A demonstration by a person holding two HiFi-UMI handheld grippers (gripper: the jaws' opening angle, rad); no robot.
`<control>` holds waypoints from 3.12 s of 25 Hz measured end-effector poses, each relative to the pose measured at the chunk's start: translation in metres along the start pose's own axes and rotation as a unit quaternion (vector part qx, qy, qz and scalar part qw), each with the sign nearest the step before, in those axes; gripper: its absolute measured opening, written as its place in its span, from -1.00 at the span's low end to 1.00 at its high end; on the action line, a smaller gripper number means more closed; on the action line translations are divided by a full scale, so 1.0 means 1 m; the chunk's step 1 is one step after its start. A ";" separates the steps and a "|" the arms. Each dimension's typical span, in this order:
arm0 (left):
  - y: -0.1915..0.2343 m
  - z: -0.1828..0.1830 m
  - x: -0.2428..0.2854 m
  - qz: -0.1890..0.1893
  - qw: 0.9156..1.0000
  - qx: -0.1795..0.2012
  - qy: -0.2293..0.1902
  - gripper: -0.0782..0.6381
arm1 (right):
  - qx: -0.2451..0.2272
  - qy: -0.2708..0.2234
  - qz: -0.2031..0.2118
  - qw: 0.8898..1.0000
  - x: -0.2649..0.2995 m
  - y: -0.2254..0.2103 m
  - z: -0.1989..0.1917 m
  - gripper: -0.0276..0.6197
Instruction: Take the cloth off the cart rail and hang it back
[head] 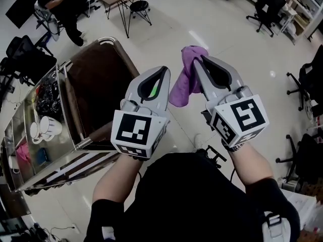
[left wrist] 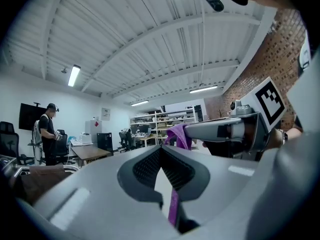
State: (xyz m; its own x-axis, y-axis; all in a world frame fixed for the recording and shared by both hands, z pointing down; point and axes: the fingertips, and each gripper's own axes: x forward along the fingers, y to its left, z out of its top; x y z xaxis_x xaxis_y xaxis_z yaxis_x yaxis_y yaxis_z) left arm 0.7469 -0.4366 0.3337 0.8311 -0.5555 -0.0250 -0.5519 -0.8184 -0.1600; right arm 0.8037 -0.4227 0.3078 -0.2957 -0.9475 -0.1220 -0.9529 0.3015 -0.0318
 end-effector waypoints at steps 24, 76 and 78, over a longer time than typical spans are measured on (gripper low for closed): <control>0.013 0.029 0.108 0.267 0.964 -0.005 0.018 -0.82 | 0.010 -0.008 0.261 0.965 0.056 -0.102 0.039 -0.80; 0.287 -0.024 0.100 0.569 0.817 -0.019 0.096 -0.82 | 0.040 0.054 0.584 0.809 0.379 0.005 -0.050 -0.80; 0.292 -0.026 0.099 0.583 0.806 -0.018 0.099 -0.82 | 0.035 0.059 0.598 0.798 0.387 0.013 -0.058 -0.80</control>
State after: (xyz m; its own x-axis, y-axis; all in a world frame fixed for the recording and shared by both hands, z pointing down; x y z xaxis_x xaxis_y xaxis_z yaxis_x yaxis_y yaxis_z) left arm 0.6665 -0.7342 0.3104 -0.2789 -0.9601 0.0208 -0.9548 0.2749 -0.1128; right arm 0.6727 -0.7921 0.3175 -0.9997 0.0209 -0.0113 0.0211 0.9996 -0.0184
